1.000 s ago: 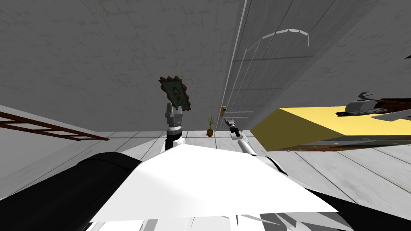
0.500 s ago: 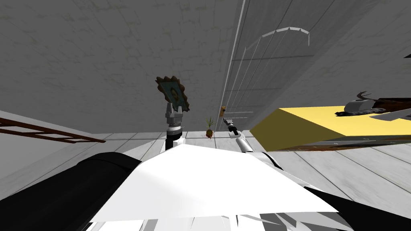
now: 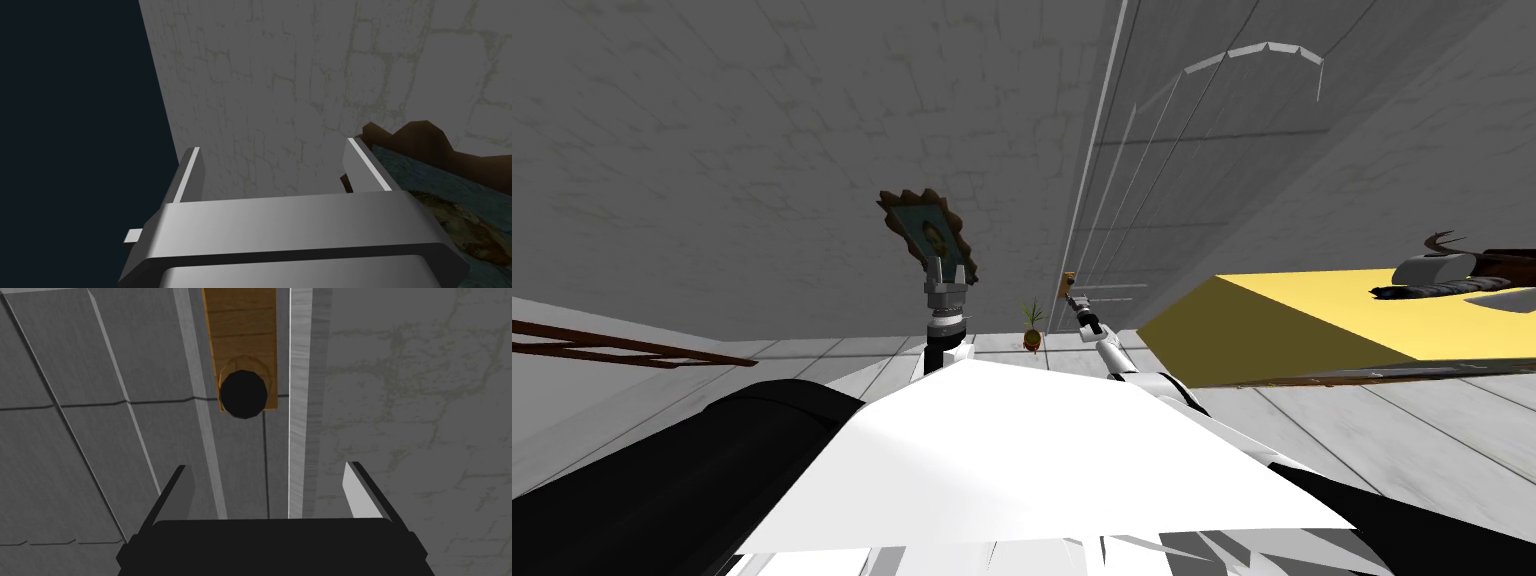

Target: Pull the door open

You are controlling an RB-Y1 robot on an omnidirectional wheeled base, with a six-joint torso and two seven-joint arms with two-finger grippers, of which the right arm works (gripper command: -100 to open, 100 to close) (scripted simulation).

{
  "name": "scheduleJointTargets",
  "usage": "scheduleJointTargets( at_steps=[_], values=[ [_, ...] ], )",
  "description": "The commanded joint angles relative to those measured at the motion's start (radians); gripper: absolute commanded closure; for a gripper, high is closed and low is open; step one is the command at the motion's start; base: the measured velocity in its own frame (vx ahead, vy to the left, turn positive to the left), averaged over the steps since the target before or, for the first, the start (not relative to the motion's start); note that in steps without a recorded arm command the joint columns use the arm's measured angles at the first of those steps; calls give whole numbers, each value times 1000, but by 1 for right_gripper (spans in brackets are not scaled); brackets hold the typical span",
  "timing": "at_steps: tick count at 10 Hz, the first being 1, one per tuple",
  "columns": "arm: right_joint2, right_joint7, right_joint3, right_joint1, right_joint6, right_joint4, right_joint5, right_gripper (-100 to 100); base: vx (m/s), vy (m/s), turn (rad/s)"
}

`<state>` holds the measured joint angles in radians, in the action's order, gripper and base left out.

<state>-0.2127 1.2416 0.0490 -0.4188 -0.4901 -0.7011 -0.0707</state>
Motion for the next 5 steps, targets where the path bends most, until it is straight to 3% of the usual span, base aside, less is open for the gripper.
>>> scheduleJointTargets(
  at_steps=[1, 5],
  values=[
    [4, 8, 2, -13, -5, 18, 5, -100, 200, -12, -7],
    [9, 17, 4, -24, -7, 32, 11, -100, 206, -17, -2]
  ],
)
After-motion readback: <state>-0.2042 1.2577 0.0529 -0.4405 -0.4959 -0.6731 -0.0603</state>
